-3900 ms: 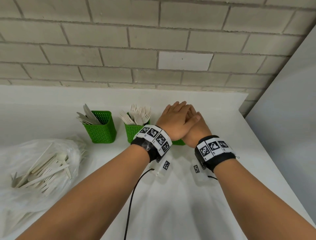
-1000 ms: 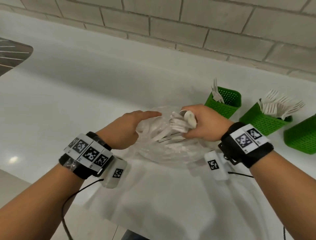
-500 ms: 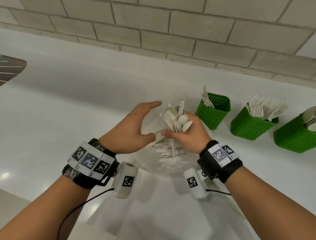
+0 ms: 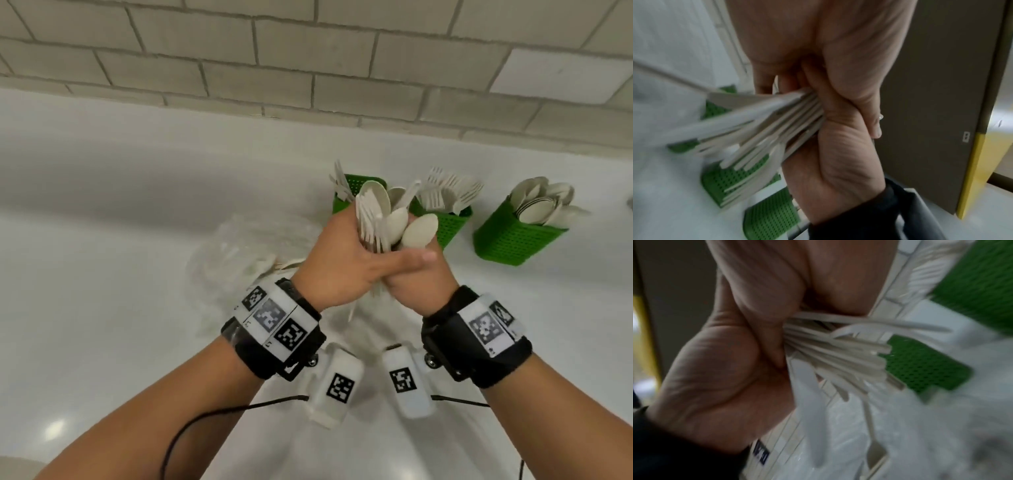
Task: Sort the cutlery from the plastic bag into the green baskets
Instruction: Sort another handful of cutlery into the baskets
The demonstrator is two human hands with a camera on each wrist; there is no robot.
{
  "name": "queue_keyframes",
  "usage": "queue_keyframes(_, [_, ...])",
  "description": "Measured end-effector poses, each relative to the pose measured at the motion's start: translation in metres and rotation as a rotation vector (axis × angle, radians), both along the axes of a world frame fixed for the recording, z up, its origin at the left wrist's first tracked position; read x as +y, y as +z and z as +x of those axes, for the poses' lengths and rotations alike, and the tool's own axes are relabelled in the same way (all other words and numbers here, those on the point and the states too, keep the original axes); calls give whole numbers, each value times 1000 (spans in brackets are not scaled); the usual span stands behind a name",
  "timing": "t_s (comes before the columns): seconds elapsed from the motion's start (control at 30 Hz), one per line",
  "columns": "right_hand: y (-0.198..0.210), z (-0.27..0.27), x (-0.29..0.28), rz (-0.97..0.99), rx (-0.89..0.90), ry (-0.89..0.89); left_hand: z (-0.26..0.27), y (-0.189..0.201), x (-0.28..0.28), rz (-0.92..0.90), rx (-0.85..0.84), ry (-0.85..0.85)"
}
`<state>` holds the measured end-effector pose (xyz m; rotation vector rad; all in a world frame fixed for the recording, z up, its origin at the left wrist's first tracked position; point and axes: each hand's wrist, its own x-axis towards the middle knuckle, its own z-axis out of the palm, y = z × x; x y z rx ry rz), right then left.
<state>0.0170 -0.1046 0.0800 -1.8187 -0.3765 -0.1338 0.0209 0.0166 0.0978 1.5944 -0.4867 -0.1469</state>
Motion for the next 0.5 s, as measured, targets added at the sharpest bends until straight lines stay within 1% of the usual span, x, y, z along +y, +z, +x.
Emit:
queue_keyframes(0.1, [-14,-5,-39,-132,85,-36,-2,-17,-37,-48,48,-35])
queue_keyframes(0.17, [-22,-8,-63,-138,131,-43,-4,-27,-59,-52,48,-70])
queue_keyframes(0.23, [-30,-11,-84,-132,139,-71,-4,-37,-80,-44,73,-92])
queue_keyframes(0.3, [-43,-13,-103,-226,167,-99,-4,-51,-98,-14,107,-104])
queue_keyframes(0.37, [-57,-14,-118,-343,219,-90,-4,-69,-112,23,158,-91])
queue_keyframes(0.43, [-64,-19,-129,-357,281,-113,-7,-84,-122,28,220,-73])
queue_keyframes(0.5, [-65,-23,-134,-308,356,-138,-8,-92,-129,29,249,-58])
